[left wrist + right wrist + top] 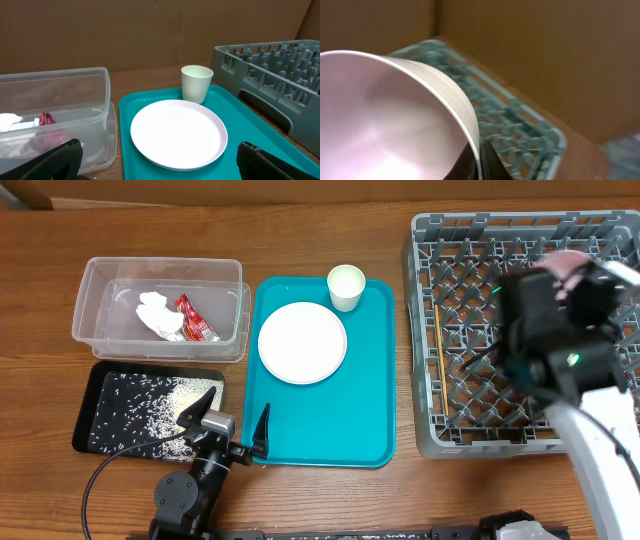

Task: Sort waste into correct bins and load items into the dishwasher
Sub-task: 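Carry the pink bowl to the rack's right side and release it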

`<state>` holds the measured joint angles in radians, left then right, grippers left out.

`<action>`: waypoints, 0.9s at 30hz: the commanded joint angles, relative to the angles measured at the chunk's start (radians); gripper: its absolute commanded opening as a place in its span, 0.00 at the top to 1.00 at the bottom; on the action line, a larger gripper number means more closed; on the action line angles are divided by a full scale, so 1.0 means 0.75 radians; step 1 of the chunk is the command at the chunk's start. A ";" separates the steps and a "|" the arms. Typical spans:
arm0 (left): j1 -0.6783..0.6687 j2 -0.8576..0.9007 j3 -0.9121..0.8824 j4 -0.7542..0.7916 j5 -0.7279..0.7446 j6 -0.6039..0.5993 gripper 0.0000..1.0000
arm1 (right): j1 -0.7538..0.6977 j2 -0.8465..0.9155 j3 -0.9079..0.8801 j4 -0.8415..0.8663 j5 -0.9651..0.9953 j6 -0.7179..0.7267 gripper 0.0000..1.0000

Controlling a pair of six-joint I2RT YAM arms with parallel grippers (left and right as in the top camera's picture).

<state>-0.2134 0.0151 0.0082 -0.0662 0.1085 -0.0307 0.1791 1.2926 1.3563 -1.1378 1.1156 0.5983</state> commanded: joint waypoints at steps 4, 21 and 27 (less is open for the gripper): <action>0.007 -0.013 -0.005 -0.002 -0.010 -0.023 0.00 | -0.315 0.232 -0.030 0.013 0.036 -0.005 0.96; 0.008 -0.013 -0.005 -0.002 -0.010 -0.023 0.00 | -0.339 0.706 -0.030 -0.010 0.022 -0.005 0.96; 0.007 -0.013 -0.005 -0.002 -0.010 -0.023 0.00 | -0.249 0.705 -0.029 -0.034 0.063 -0.005 0.74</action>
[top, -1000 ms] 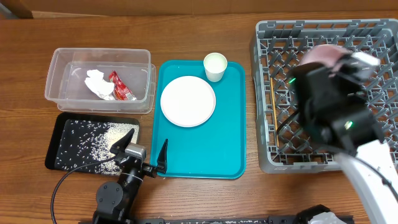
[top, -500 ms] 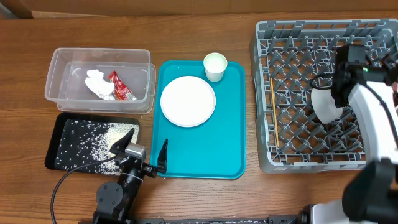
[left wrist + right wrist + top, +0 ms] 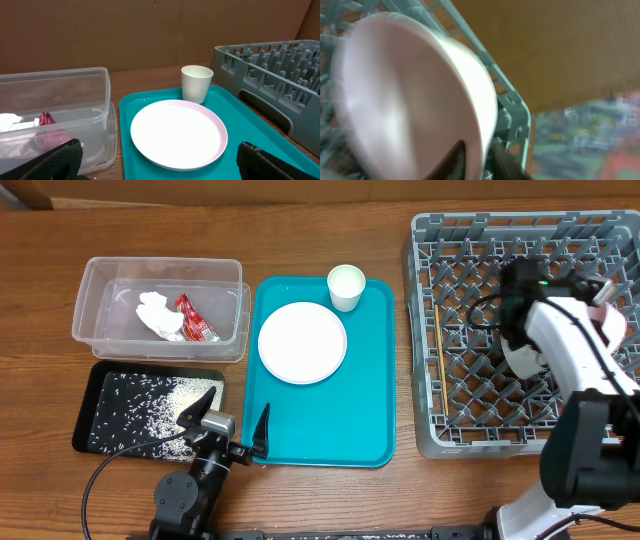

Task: Sort waste into correct bins and load items into the dishwasher
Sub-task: 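Carry the pink bowl to the rack's right side and release it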

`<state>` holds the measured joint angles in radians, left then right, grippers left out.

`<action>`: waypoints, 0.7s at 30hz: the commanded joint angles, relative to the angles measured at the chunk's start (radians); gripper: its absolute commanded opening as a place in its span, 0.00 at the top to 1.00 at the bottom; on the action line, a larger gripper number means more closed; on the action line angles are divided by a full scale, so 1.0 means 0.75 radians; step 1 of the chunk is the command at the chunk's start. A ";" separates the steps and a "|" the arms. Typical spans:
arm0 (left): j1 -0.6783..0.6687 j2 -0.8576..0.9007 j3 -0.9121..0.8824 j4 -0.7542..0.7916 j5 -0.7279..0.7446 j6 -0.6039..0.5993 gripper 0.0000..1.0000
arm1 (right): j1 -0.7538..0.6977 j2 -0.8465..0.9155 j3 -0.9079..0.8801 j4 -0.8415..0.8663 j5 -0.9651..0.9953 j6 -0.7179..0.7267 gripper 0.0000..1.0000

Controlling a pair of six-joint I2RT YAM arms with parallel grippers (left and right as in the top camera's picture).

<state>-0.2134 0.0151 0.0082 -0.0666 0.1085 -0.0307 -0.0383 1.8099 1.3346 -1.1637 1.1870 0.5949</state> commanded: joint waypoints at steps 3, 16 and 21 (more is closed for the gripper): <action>0.007 -0.013 -0.005 -0.002 -0.010 -0.023 0.00 | 0.065 0.016 0.003 -0.004 -0.012 -0.001 0.61; 0.008 -0.013 -0.005 -0.002 -0.010 -0.023 0.00 | 0.412 -0.096 0.173 -0.112 -0.027 -0.036 0.51; 0.007 -0.013 -0.005 -0.002 -0.010 -0.023 0.00 | 0.429 -0.173 0.175 -0.112 -0.108 0.090 0.49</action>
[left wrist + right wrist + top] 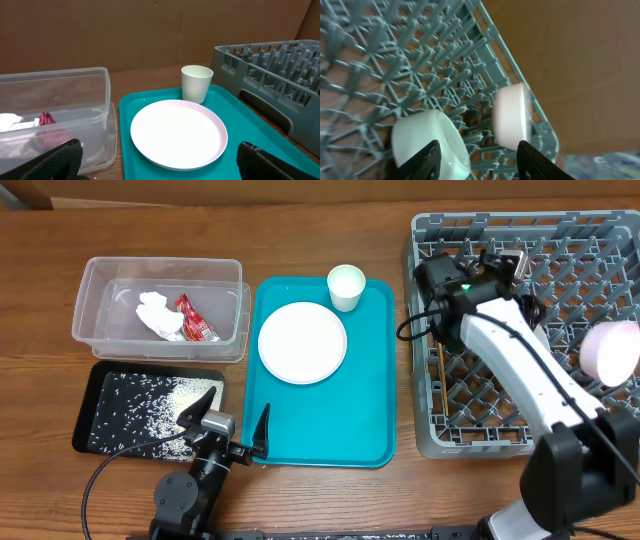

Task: Sort waste into correct bins and load items into the dishwasher

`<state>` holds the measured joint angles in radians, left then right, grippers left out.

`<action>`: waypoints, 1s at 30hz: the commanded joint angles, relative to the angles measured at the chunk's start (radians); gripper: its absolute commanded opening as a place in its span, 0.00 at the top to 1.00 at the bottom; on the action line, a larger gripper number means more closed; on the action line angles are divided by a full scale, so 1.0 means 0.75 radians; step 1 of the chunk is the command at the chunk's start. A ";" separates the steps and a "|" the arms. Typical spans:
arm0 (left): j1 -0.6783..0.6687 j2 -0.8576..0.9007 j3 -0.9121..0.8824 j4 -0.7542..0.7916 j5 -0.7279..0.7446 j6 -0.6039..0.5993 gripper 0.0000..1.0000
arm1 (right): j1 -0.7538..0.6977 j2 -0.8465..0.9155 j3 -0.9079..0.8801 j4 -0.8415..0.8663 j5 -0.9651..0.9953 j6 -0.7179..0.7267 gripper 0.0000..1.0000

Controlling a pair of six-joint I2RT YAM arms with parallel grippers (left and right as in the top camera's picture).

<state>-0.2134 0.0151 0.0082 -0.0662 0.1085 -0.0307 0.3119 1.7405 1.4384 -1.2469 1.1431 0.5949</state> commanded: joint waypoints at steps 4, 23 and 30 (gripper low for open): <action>0.007 -0.013 -0.005 -0.002 -0.010 -0.023 0.00 | -0.194 -0.195 0.039 0.051 -0.275 0.150 0.37; 0.007 -0.013 -0.005 -0.002 -0.010 -0.023 0.00 | -1.506 -0.149 0.027 0.139 -1.869 -0.232 0.35; 0.007 -0.013 -0.005 -0.002 -0.010 -0.023 0.00 | -1.459 -0.028 0.017 0.124 -1.771 -0.263 0.59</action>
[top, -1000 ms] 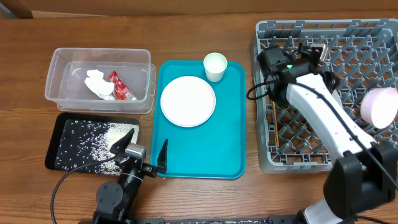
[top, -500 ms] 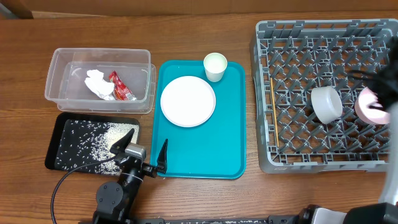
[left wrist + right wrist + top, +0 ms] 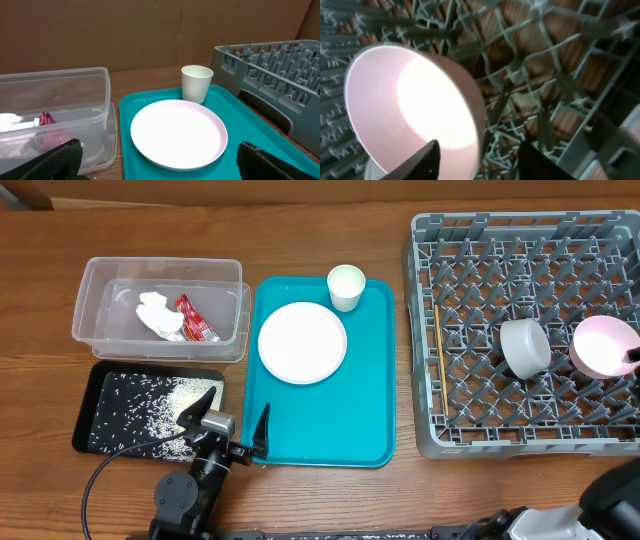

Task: Sort waste into correct bins and load items into the dishwasher

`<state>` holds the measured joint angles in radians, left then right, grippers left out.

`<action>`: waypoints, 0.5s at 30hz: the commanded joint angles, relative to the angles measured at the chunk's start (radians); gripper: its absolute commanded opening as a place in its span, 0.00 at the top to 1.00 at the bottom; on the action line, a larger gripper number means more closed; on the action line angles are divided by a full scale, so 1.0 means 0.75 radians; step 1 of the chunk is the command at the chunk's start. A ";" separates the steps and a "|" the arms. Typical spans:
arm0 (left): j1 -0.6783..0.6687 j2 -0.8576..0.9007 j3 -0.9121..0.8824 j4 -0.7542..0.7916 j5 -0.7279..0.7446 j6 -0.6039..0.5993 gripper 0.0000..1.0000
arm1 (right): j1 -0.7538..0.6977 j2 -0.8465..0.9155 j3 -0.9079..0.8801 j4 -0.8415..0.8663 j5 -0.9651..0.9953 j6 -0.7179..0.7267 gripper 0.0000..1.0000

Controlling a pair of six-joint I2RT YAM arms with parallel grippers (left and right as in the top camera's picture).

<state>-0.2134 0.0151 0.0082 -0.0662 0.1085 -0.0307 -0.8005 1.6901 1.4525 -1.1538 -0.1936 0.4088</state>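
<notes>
The grey dishwasher rack (image 3: 430, 330) on the right holds a pink bowl (image 3: 603, 345) tipped on its side and a grey bowl (image 3: 522, 347) beside it. In the right wrist view the pink bowl (image 3: 410, 110) fills the left, and my right gripper (image 3: 479, 162) is open close to its rim. A white plate (image 3: 302, 342) and a pale cup (image 3: 346, 286) rest on the teal tray (image 3: 330, 430). My left gripper (image 3: 232, 430) stands open at the tray's front left corner, fingers (image 3: 55, 162) apart and holding nothing.
A clear bin (image 3: 160, 310) with a white wad and a red wrapper sits at the back left. A black tray (image 3: 110, 415) strewn with rice lies in front of it. A thin wooden stick (image 3: 440, 345) lies along the rack's left side.
My right arm reached over the rack's back left, far from the bowls. Now it has left the overhead view, and its open gripper is close against the pink bowl.
My right gripper first held the pink bowl above the rack, then lower at the rack's right side. Then the bowl lay in the rack next to the grey bowl with the gripper open and away. Now the gripper is open by the bowl. The left arm never moved.
</notes>
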 commanded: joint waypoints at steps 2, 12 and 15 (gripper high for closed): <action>0.007 -0.013 -0.005 -0.002 -0.010 -0.023 0.00 | 0.027 0.062 -0.017 -0.001 0.064 0.028 0.75; 0.007 -0.013 -0.005 -0.002 -0.010 -0.023 0.00 | 0.089 -0.116 0.050 0.030 0.165 0.043 0.96; 0.008 -0.013 -0.005 -0.002 -0.010 -0.023 0.00 | 0.207 -0.231 0.050 0.077 0.340 0.043 0.96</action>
<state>-0.2134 0.0151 0.0082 -0.0662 0.1085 -0.0307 -0.7227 1.6405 1.4464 -1.1149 -0.0597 0.4397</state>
